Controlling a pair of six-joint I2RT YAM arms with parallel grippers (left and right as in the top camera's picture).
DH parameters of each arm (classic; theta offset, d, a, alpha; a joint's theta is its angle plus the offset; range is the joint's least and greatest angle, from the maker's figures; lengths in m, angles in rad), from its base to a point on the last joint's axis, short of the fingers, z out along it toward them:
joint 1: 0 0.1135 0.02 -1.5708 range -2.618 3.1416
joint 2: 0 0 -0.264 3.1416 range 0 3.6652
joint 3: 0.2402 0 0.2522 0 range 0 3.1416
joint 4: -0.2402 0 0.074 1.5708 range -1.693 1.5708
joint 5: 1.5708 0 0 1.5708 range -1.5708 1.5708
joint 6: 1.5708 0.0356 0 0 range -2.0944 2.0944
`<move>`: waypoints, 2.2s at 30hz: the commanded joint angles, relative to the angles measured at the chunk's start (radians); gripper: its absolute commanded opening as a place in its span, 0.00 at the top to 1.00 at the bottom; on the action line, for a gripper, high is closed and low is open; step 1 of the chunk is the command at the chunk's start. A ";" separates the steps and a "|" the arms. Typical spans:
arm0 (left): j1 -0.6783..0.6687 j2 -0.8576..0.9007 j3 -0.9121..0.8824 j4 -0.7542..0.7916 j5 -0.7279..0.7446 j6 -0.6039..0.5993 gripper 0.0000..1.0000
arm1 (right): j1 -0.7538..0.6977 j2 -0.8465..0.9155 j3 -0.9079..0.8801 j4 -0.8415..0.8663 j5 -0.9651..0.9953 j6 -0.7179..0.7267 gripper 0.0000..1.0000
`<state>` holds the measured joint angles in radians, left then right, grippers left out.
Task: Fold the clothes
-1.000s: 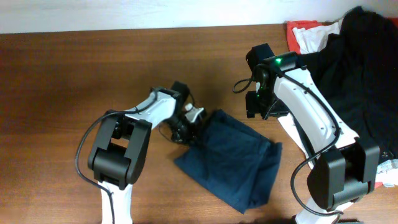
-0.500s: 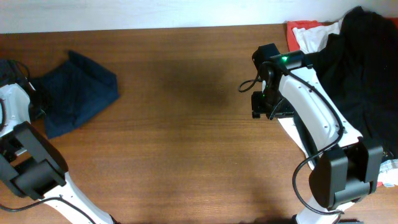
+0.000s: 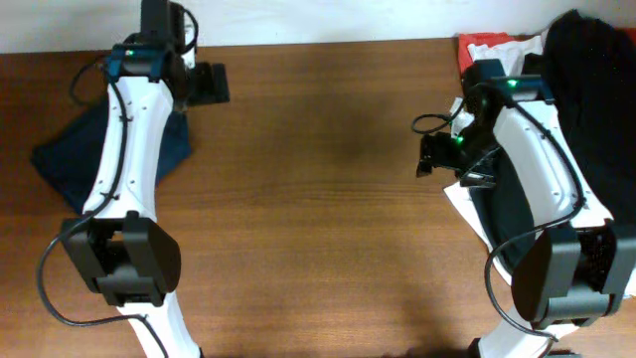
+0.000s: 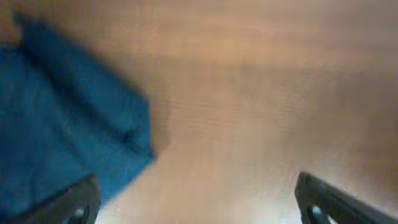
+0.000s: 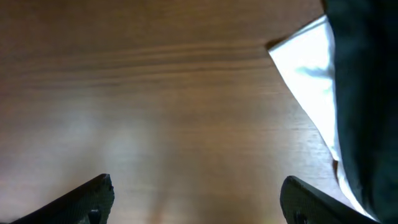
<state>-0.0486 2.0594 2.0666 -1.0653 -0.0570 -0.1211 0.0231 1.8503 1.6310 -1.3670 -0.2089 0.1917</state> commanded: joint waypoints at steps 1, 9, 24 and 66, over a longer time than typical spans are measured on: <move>0.006 0.121 0.008 0.216 -0.010 0.029 0.01 | -0.004 -0.021 0.014 -0.011 -0.023 -0.035 0.11; 0.077 0.391 0.008 0.294 -0.010 0.035 0.01 | -0.004 -0.021 0.013 -0.045 -0.016 -0.035 0.11; 0.102 0.182 0.043 -0.201 0.061 0.023 0.01 | -0.004 -0.021 0.013 -0.032 -0.016 -0.047 0.05; -0.138 -1.851 -1.393 -0.047 0.027 -0.076 0.01 | 0.079 -1.847 -1.625 1.395 0.177 -0.200 0.01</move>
<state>-0.1860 0.2142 0.6769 -1.1149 -0.0265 -0.1844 0.0990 0.0166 0.0143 0.0242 -0.0944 0.0788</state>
